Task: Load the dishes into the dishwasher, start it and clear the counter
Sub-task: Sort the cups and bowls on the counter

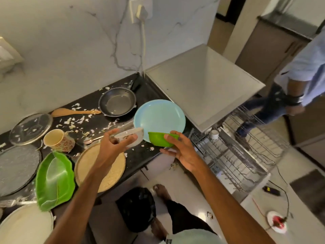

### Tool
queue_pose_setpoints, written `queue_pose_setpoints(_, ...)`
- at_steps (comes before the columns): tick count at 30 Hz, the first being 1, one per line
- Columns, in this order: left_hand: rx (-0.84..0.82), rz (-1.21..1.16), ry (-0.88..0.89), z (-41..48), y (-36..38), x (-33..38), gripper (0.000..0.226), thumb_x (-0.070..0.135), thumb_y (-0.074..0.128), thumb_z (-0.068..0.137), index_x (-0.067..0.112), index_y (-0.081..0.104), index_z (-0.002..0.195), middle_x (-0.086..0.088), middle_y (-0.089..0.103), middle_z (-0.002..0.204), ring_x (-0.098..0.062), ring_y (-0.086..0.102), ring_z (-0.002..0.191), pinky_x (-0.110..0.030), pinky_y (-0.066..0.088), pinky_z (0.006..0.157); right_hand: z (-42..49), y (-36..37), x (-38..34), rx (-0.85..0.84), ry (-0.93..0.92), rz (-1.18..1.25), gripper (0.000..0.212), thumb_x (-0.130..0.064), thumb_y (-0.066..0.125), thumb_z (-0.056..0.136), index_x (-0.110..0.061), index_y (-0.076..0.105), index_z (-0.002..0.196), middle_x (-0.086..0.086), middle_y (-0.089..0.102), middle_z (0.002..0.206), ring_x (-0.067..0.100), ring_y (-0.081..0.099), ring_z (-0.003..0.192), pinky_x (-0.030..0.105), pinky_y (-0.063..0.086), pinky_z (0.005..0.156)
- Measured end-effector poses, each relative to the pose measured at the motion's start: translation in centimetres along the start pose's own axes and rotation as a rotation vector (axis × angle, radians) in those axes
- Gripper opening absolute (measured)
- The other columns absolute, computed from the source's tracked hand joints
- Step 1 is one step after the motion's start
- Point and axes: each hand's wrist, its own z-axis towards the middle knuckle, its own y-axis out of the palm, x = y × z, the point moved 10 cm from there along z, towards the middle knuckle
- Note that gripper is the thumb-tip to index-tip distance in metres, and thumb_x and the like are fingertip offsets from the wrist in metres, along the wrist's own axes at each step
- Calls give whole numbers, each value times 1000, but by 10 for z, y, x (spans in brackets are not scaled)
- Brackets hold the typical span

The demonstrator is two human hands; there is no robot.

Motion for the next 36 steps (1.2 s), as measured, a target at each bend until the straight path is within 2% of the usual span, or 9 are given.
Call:
queue_pose_setpoints(3, -155, 124, 25, -9, 43, -1, 90, 53, 96, 54, 20, 60, 129, -6, 73, 115, -24, 71, 106, -45, 59, 90, -25, -31, -3, -3, -1, 97, 86, -18, 97, 61, -10, 56, 136, 17, 61, 136, 36, 67, 116, 56, 58, 90)
queue_pose_setpoints(7, -230, 177, 24, -23, 92, 0, 88, 55, 96, 54, 26, 61, 129, -3, 72, 117, -22, 70, 107, -45, 59, 90, -51, -70, -13, -3, -41, 218, 104, -25, 104, 43, -8, 56, 134, 14, 72, 119, 34, 69, 114, 53, 59, 90)
queue_pose_setpoints(12, -358, 90, -26, -34, 161, 9, 77, 37, 94, 57, 28, 62, 126, -7, 72, 118, -26, 70, 109, -45, 60, 89, -64, -118, -36, 4, -90, 247, 76, -33, 103, 46, -5, 71, 110, 20, 70, 119, 35, 67, 115, 49, 58, 94)
queue_pose_setpoints(18, -468, 109, -52, -21, 263, 14, 84, 30, 95, 53, 30, 60, 130, -6, 61, 129, -27, 62, 118, -42, 61, 83, -57, -189, -68, 109, -100, 405, 96, -41, 103, 42, -8, 63, 123, 20, 71, 116, 39, 65, 117, 57, 43, 111)
queue_pose_setpoints(22, -512, 191, -47, 5, 353, 10, 81, 12, 94, 64, 24, 57, 134, -2, 59, 125, -18, 64, 110, -44, 61, 82, -39, -253, -104, 111, -95, 515, 96, -41, 95, 62, -6, 52, 141, 29, 56, 138, 50, 54, 128, 62, 48, 103)
queue_pose_setpoints(25, -532, 273, -23, 22, 416, -1, 74, 2, 91, 66, 20, 57, 129, 1, 63, 111, -4, 70, 89, -30, 60, 66, -23, -297, -129, 108, -91, 548, 70, -36, 77, 85, -5, 51, 141, 30, 56, 138, 51, 56, 124, 59, 55, 92)
queue_pose_setpoints(28, -563, 359, -37, 44, 485, -22, 80, 26, 100, 56, 25, 59, 125, 2, 69, 112, -6, 71, 97, -36, 62, 75, -6, -350, -160, 174, -91, 503, 48, -32, 73, 88, -5, 61, 125, 25, 67, 120, 47, 61, 115, 54, 61, 84)
queue_pose_setpoints(32, -624, 463, -140, 68, 560, -49, 98, 52, 101, 45, 36, 55, 130, 3, 67, 123, -18, 68, 111, -45, 63, 80, 18, -416, -186, 266, -78, 500, 89, -32, 99, 57, -9, 58, 132, 23, 63, 125, 43, 62, 121, 53, 61, 83)
queue_pose_setpoints(36, -624, 518, -156, 99, 616, -70, 100, 54, 98, 44, 32, 53, 130, 6, 65, 119, -14, 67, 108, -35, 64, 74, 48, -476, -192, 334, -82, 497, 64, -27, 83, 81, -16, 55, 138, 23, 58, 135, 35, 65, 114, 44, 63, 74)
